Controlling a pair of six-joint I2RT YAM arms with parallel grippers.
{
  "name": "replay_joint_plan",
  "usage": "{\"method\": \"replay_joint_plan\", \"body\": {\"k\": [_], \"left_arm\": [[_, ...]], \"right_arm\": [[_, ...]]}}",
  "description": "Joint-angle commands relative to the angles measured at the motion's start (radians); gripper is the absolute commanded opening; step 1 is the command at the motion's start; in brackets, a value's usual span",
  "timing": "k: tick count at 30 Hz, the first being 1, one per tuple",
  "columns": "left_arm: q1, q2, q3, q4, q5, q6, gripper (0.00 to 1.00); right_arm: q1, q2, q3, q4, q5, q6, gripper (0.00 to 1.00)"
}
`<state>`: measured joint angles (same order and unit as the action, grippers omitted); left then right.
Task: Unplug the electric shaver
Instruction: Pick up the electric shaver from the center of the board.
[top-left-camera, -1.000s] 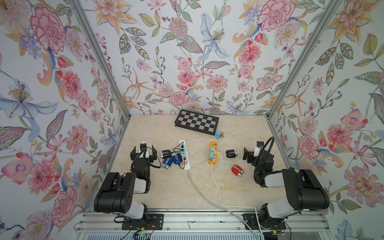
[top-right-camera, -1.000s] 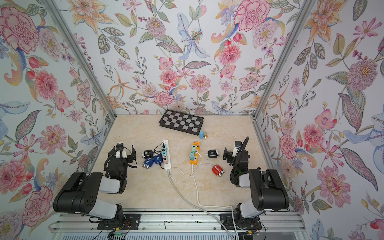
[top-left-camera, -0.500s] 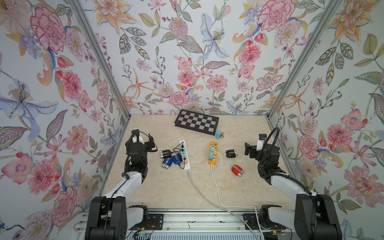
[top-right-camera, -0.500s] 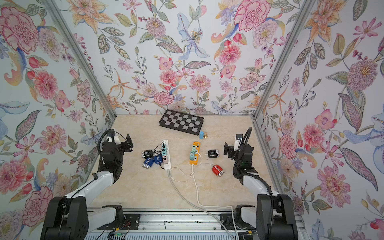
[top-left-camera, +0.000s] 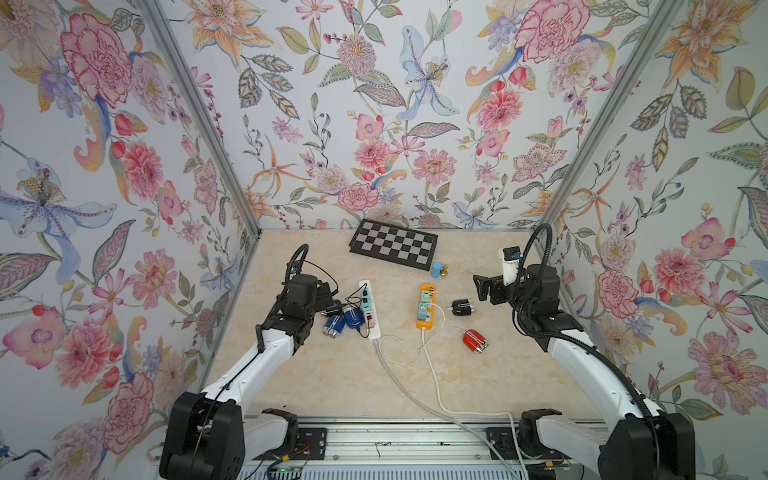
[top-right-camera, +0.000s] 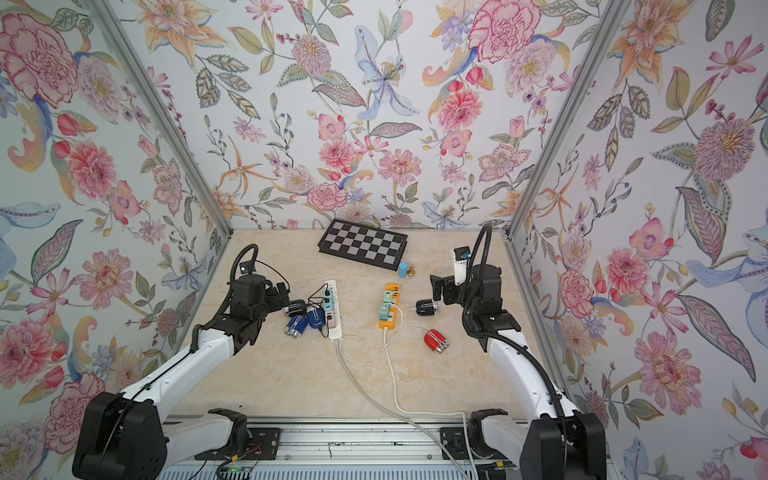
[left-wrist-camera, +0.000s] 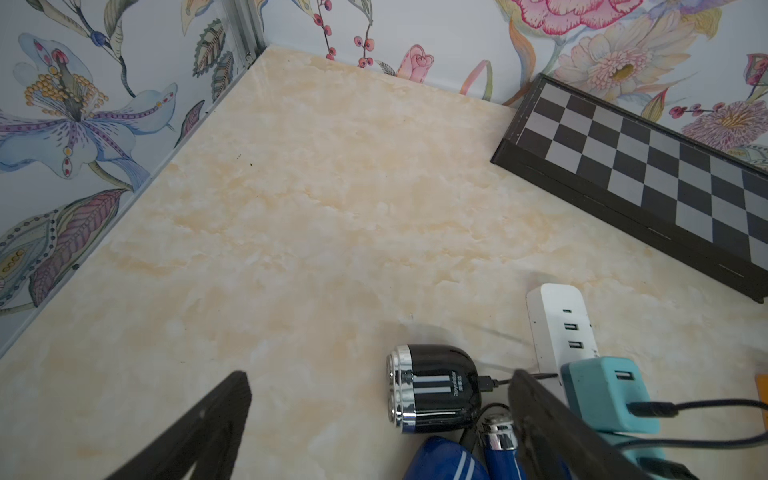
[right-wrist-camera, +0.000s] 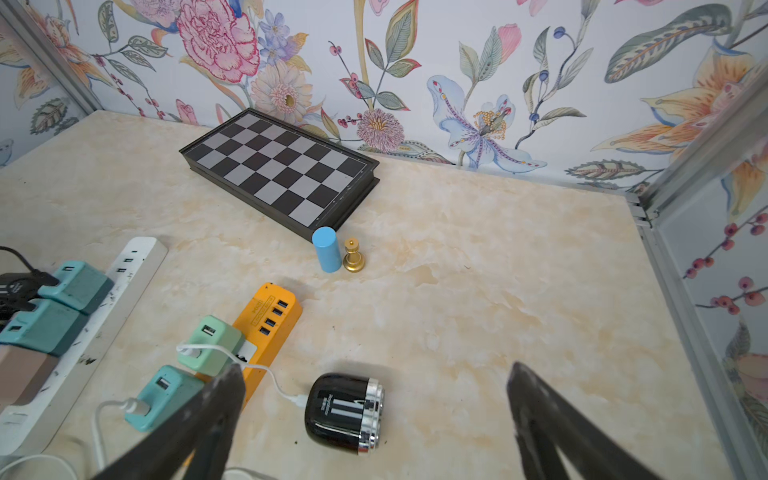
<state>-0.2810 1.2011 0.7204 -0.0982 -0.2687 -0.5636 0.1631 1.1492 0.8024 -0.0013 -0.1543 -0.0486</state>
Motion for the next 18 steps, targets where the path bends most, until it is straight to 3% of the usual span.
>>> {"method": "replay_joint_plan", "body": {"k": [1,8,14,16,18], "left_arm": [[-0.071,-0.036,0.046,-0.156,-0.095,-0.054,0.98],[-0.213,-0.089,0.049,-0.173,-0.140,-0.060,0.92],[-0.324,-0.015,0.128,-0.110,-0.140,0.002,0.92],[-0.336,0.032,0.155,-0.082,-0.117,0.024,0.93],[-0.337,0.078,0.178,-0.058,-0.085,0.034,0.93]], "right_arm": [[0.041,0.040,0.081,-0.155,-0.008,-0.007,1.00],[0.051,0.060,0.077,-0.312,-0.005,-0.026,0.98],[0.049,0.030,0.041,-0.417,0.028,-0.097,0.93],[0.049,0.019,0.025,-0.428,0.022,-0.167,0.87],[0.049,0.009,0.001,-0.430,-0.026,-0.267,0.71]]}}
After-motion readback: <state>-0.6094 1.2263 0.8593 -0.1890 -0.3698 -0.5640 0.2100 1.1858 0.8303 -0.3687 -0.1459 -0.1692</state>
